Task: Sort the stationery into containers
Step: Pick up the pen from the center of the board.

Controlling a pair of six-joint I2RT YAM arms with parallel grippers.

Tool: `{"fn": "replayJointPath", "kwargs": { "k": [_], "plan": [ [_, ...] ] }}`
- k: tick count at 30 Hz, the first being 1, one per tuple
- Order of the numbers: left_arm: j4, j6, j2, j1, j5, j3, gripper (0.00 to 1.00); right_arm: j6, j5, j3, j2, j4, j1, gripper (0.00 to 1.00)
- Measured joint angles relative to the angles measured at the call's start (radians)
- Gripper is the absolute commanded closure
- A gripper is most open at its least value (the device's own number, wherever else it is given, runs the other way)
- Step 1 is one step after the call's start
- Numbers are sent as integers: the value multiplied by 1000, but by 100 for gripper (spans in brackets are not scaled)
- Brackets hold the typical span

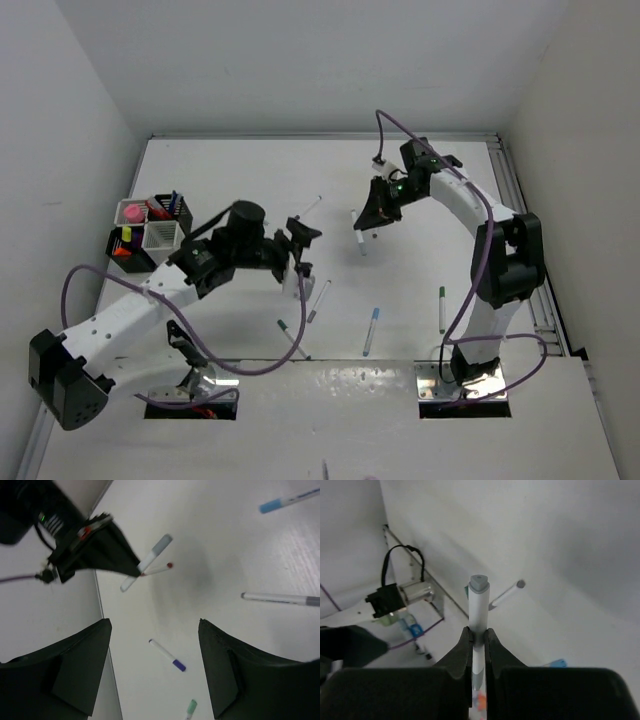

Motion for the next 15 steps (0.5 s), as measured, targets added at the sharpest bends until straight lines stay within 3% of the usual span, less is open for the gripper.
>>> {"fn": "replayJointPath", "kwargs": {
  "k": [5,11,15],
  "plan": [
    [12,140,-18,-154,-89,-112,24,203,-63,-77,0,32,10,100],
    [138,171,43,-251,-173,-112,24,389,-75,-76,-11,87,49,100],
    [202,169,89,-291,-212,-112,24,426,-69,-55,-14,87,91,100]
  ]
}}
